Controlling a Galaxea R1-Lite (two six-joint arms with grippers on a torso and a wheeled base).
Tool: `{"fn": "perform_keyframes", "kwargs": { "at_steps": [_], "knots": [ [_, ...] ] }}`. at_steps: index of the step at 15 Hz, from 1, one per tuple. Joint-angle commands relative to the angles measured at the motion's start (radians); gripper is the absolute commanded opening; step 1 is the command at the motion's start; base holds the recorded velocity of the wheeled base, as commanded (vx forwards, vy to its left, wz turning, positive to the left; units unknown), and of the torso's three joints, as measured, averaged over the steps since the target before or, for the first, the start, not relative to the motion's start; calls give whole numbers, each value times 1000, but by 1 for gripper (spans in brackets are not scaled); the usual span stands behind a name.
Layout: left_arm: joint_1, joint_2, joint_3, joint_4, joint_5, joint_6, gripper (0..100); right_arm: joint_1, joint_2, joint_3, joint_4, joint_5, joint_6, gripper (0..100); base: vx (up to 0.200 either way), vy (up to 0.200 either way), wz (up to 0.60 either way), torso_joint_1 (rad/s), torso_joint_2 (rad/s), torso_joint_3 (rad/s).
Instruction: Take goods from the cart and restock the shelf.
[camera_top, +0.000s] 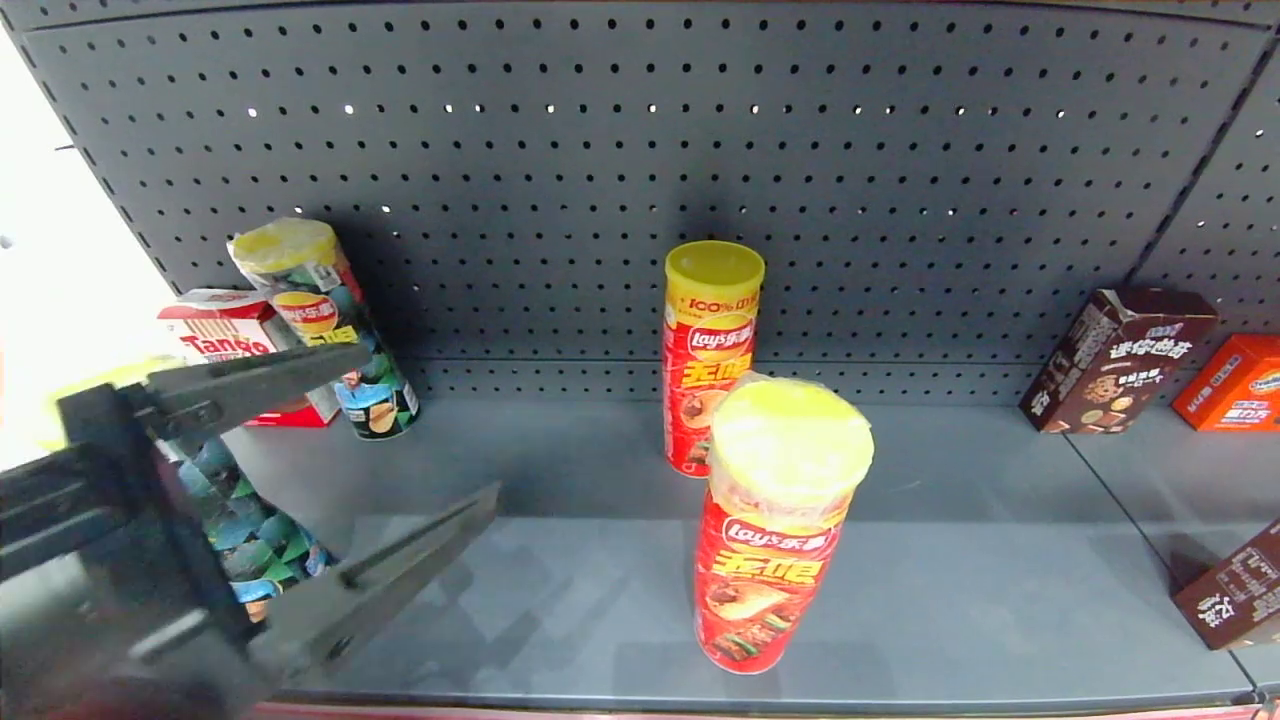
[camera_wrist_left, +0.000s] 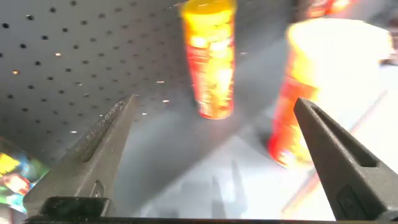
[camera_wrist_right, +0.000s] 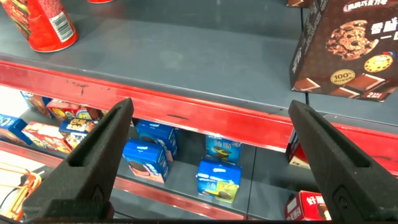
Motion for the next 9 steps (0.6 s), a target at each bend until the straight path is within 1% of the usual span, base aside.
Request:
{"fn": "perform_keyframes", "kwargs": {
  "at_steps": [1, 3, 4, 5, 6, 7, 8, 9],
  "knots": [
    [-93, -291, 202, 8, -14, -3, 100, 0, 1, 0, 0, 0, 1, 100, 0, 0, 0, 0, 0, 0],
    [-99, -412, 276, 28, -16, -7, 100, 0, 1, 0, 0, 0, -1, 100, 0, 0, 0, 0, 0, 0],
    [-99, -538, 326, 92, -16, -21, 100, 0, 1, 0, 0, 0, -1, 100, 0, 0, 0, 0, 0, 0],
    [-99, -637, 345, 175, -16, -30, 100, 0, 1, 0, 0, 0, -1, 100, 0, 0, 0, 0, 0, 0],
    [-99, -759, 345, 295, -16, -37, 100, 2, 1, 0, 0, 0, 1, 100, 0, 0, 0, 0, 0, 0],
    [-82, -861, 340, 408, -16, -40, 100, 2, 1, 0, 0, 0, 1, 100, 0, 0, 0, 0, 0, 0],
    [-27, -895, 339, 445, -17, -63, 100, 0, 1, 0, 0, 0, -1, 100, 0, 0, 0, 0, 0, 0],
    [47, -874, 349, 445, -19, -90, 100, 0, 1, 0, 0, 0, -1, 100, 0, 0, 0, 0, 0, 0]
  ]
}}
